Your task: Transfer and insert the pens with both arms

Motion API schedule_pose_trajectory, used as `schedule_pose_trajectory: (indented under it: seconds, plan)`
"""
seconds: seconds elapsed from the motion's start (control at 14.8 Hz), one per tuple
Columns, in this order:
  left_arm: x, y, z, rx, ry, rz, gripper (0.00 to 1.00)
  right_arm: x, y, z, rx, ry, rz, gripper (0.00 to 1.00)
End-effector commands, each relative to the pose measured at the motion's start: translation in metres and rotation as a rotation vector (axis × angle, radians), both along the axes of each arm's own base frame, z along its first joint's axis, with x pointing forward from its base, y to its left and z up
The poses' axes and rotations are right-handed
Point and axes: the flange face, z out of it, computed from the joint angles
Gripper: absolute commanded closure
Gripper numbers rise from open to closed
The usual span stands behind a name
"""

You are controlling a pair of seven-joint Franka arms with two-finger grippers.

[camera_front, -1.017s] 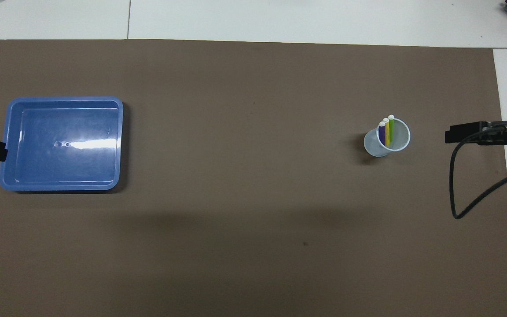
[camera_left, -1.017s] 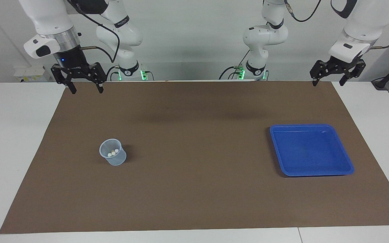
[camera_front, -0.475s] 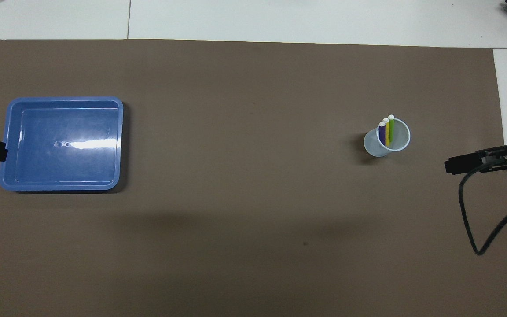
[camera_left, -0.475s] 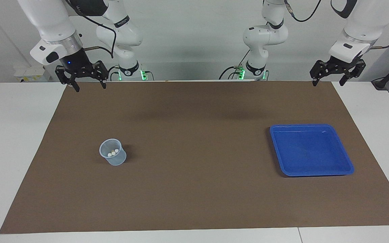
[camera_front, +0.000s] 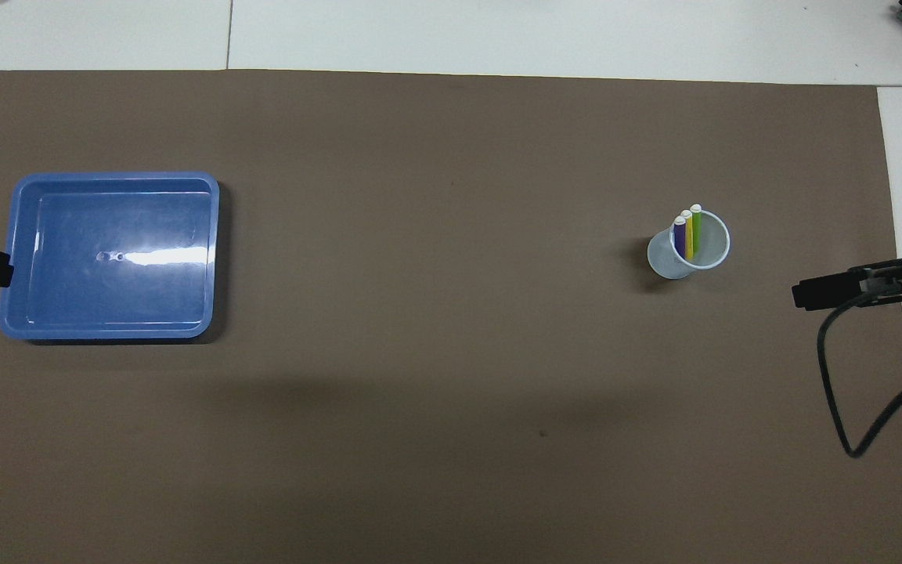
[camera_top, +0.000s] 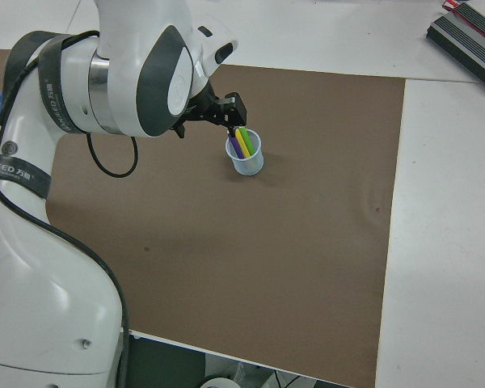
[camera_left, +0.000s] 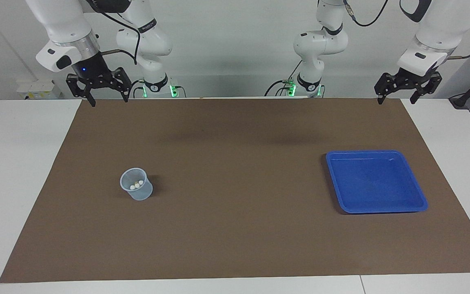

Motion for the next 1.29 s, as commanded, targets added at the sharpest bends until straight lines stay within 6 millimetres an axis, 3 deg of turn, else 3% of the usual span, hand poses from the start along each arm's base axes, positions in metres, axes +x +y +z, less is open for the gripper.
schedule_pose_trajectory:
  seconds: [0.0,1.22]
  plan:
    - [-0.0076,0.0008,0.0021,-0.001,-0.001,-0.006,0.0,-0.005,-0.0012,0.0024,0.013,-0.002,-0.006,0.0]
    - [-0.0076,0.0008,0.0021,-0.001,-0.001,-0.006,0.0,0.0006,-0.0027,0.002,0.015,-0.031,-0.023,0.0]
